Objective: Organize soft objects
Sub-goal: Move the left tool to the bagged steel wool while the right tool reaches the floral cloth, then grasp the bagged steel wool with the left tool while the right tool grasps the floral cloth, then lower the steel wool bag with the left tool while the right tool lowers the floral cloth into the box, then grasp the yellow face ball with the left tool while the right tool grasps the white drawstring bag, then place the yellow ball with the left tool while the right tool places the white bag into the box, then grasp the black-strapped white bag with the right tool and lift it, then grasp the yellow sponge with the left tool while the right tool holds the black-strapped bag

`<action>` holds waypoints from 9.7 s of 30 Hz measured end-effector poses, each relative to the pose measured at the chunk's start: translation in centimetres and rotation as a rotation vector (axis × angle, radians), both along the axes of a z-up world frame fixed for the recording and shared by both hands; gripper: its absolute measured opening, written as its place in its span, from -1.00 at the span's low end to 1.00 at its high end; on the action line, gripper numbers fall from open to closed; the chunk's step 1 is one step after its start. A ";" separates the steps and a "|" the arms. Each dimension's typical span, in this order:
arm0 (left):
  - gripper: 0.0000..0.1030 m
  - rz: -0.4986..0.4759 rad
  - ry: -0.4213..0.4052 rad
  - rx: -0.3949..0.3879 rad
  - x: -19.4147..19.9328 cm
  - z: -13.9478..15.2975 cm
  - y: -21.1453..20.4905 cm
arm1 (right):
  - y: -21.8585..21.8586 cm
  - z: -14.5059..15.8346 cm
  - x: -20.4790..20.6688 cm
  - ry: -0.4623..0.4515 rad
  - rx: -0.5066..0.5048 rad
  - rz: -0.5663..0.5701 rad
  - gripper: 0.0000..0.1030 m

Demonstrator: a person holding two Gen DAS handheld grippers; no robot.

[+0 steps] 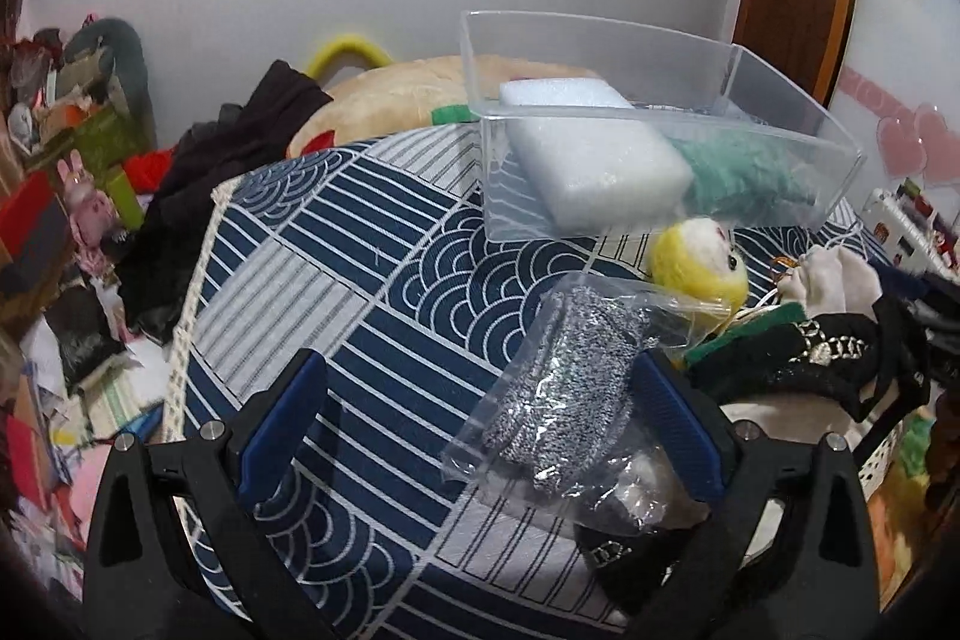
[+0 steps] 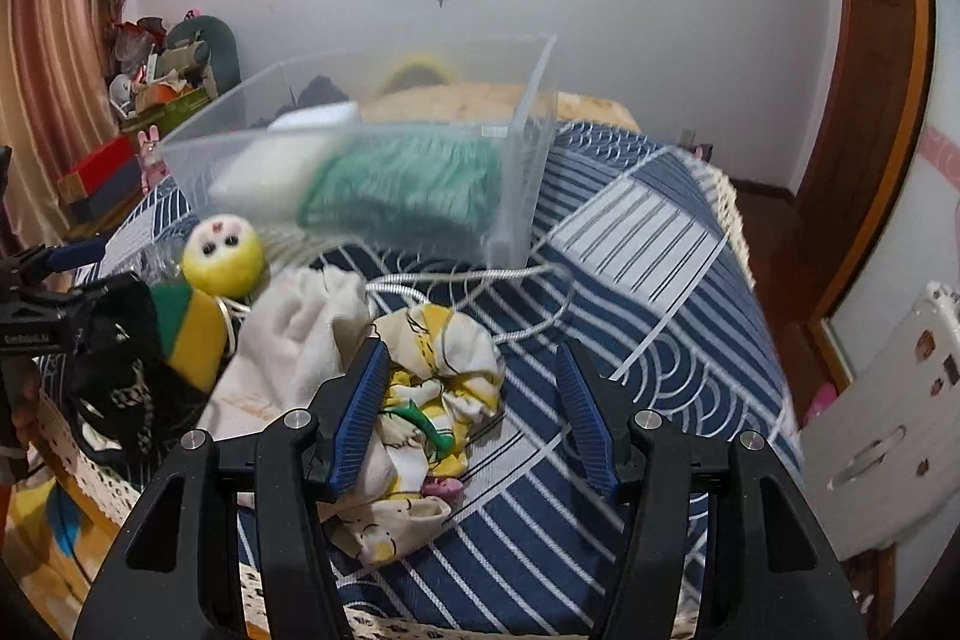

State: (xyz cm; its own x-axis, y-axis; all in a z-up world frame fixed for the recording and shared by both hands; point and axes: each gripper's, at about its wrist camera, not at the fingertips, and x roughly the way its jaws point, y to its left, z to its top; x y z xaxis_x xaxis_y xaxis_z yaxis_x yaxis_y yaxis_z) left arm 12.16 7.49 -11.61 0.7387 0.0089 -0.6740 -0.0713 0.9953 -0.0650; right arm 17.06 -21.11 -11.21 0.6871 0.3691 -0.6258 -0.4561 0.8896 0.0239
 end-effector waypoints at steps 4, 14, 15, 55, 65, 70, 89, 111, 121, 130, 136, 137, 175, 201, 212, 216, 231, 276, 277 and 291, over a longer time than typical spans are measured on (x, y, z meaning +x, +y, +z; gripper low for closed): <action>0.93 -0.007 -0.003 -0.033 -0.1 -0.6 -0.2 | -0.4 -0.8 0.1 0.048 0.049 0.027 -0.24; -0.24 -0.125 0.002 -0.104 -0.4 -0.5 -1.4 | -0.1 -0.1 -1.6 -0.002 0.046 0.058 -0.74; -0.30 -0.127 -0.003 -0.088 -0.5 -0.3 -1.7 | -0.3 0.1 -1.8 -0.012 0.047 0.053 -0.74; -0.54 -0.042 -0.345 0.023 3.2 11.6 -3.0 | 3.0 9.2 2.1 -0.291 0.124 0.028 -0.74; -0.54 -0.060 -0.195 0.006 9.1 8.2 -3.5 | 5.1 6.9 5.2 -0.224 -0.003 0.034 -0.74; -0.54 -0.066 -0.118 0.006 11.2 6.2 -3.6 | 5.6 5.9 6.4 -0.188 -0.071 0.040 -0.74; 0.10 -0.083 -0.132 0.021 8.6 7.1 -4.0 | 4.3 5.7 6.0 -0.120 -0.091 0.085 -0.30; 0.36 -0.150 -0.131 0.004 2.9 6.1 -5.5 | 2.7 5.8 0.6 -0.182 -0.003 0.128 0.02; 0.36 -0.204 -0.010 -0.002 3.6 2.3 -6.6 | 3.9 1.0 0.0 -0.053 -0.042 0.159 0.02; 0.15 -0.223 0.046 -0.087 5.0 0.9 -6.8 | 4.5 -1.2 0.0 0.025 -0.059 0.195 -0.14; -0.13 -0.249 0.048 -0.095 4.7 1.3 -6.9 | 3.8 -1.1 -0.6 0.026 -0.025 0.200 -0.69; -0.14 -0.247 0.043 -0.089 4.5 1.4 -6.9 | 3.9 -1.0 -0.8 0.018 -0.027 0.198 -0.74; -0.14 -0.153 -0.219 -0.078 5.2 10.5 -4.4 | 4.2 10.0 2.2 -0.332 0.085 0.062 -0.78; 0.02 -0.164 -0.048 -0.046 10.3 5.5 -5.7 | 7.2 4.4 7.0 -0.130 -0.099 0.093 -0.73; 0.36 -0.170 -0.124 -0.032 6.7 7.5 -5.7 | 4.8 6.3 5.2 -0.164 -0.059 0.099 -0.30; 0.49 -0.162 -0.163 -0.045 4.9 8.7 -5.1 | 3.9 7.3 4.0 -0.189 -0.021 0.109 -0.25; 0.68 -0.109 -0.114 -0.015 -0.7 5.0 -3.3 | 4.2 5.9 -0.6 -0.170 0.050 0.218 -0.06; 0.71 -0.278 -0.038 0.003 -0.9 2.1 -10.4 | -2.2 4.6 -0.7 -0.160 0.166 0.026 -0.76; 0.71 -0.291 -0.031 -0.002 -0.6 2.0 -10.6 | -2.5 4.4 -0.6 -0.158 0.161 0.017 -0.76; -0.18 -0.367 0.028 -0.092 4.1 0.8 -13.9 | -3.7 3.6 0.5 -0.123 0.155 0.001 -0.76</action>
